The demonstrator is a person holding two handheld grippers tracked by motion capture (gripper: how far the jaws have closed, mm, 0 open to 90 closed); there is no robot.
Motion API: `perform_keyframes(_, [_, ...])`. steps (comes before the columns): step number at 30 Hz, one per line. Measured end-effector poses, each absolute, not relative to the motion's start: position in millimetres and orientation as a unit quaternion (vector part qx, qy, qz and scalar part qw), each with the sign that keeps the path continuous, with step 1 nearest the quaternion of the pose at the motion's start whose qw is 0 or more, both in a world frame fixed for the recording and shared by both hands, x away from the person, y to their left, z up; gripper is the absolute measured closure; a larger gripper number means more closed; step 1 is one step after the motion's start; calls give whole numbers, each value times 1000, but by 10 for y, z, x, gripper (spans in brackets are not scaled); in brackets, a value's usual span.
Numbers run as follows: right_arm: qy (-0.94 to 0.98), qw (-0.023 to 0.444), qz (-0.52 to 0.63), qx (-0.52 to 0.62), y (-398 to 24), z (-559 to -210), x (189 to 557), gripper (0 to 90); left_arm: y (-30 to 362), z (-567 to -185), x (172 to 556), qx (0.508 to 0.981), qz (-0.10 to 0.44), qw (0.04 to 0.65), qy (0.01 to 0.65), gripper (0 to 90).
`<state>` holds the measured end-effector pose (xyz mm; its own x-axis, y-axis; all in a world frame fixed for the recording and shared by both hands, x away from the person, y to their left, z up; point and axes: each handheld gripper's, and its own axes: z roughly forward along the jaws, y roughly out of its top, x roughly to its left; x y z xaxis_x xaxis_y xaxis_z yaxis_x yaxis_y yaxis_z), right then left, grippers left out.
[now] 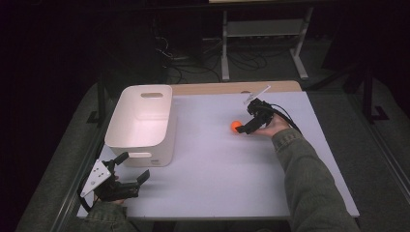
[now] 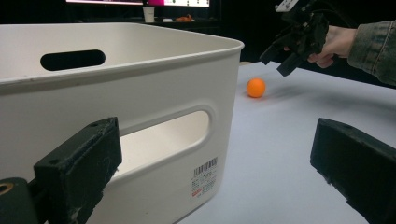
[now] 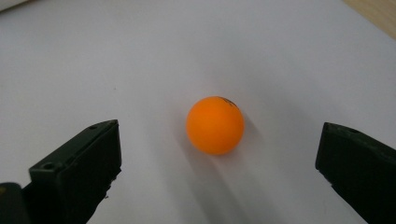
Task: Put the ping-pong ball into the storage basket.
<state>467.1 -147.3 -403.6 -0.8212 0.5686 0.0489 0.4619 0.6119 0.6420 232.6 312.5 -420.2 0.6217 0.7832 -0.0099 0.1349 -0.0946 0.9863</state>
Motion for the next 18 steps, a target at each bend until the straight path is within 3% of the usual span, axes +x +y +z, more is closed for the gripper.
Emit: perform_keyframes(18, [897,67,329,287,-1386,-4234,4787,13,3123,-4203,2328,687,277,582,335,16])
